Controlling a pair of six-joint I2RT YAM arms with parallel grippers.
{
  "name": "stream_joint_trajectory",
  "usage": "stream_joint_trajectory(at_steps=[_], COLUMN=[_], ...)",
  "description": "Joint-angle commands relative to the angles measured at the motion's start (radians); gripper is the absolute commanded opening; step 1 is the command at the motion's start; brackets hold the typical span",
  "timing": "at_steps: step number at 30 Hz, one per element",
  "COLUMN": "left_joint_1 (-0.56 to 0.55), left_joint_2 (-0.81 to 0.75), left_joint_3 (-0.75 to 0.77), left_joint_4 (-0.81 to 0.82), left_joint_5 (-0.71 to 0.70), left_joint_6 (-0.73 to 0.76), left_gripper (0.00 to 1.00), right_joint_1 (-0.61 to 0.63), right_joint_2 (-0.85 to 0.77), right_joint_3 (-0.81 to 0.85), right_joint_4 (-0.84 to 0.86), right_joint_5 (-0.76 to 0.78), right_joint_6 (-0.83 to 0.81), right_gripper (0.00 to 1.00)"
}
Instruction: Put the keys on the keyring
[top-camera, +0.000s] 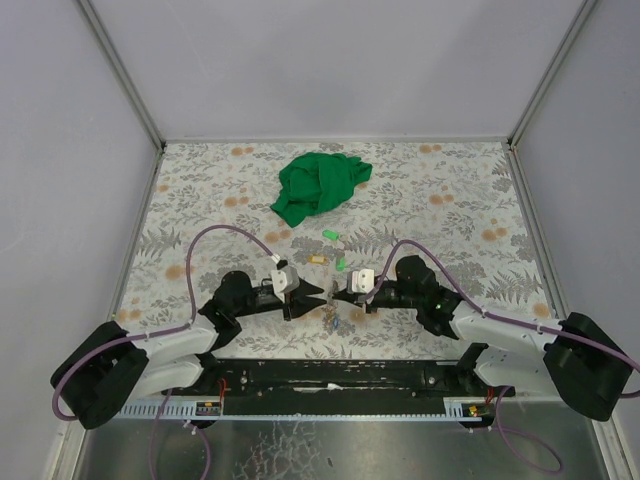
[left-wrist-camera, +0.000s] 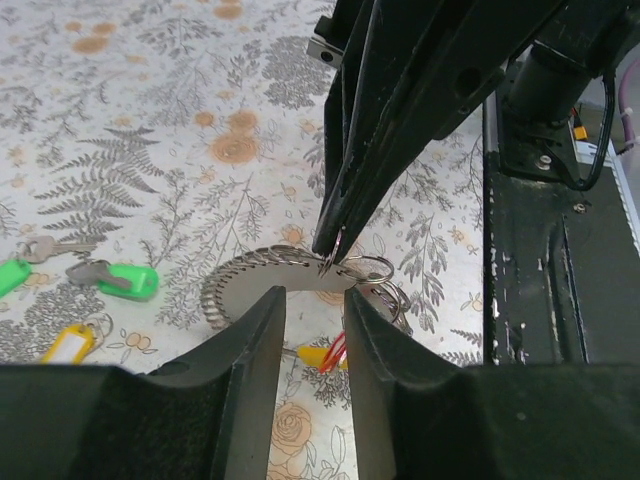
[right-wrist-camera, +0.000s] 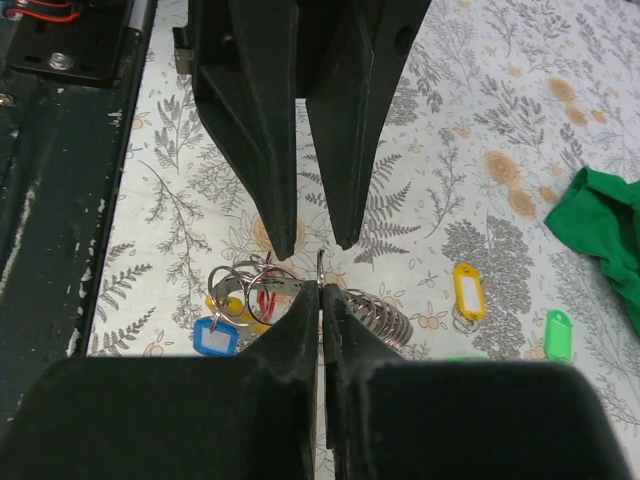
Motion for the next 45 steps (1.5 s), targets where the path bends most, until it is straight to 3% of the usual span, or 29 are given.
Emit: stream_joint_trajectory(at_steps=[1, 39, 45], left_joint_1=[0.006, 0.006, 0.005], left_joint_2=[0.025, 0.067, 0.074], left_joint_3=[0.031, 0.074, 0.078], left_joint_4=[0.056, -0.045, -0.049], left_joint_5=[0.056, 0.074, 0.079], left_joint_6=[0.016, 0.067, 0.066], left_gripper=[0.28, 0.18, 0.08], right_joint_1=[-0.009, -0.016, -0.017], right_joint_2=[0.012, 0.047, 0.053], right_joint_3=[-0.008, -0.017, -0.019], right_joint_4=[0.107, 0.158, 0.167], right_joint_5=[-0.057, -0.109, -0.121], right_joint_6=[0.044, 0.104, 0.109], right_gripper=[0.0, 0.0, 0.0])
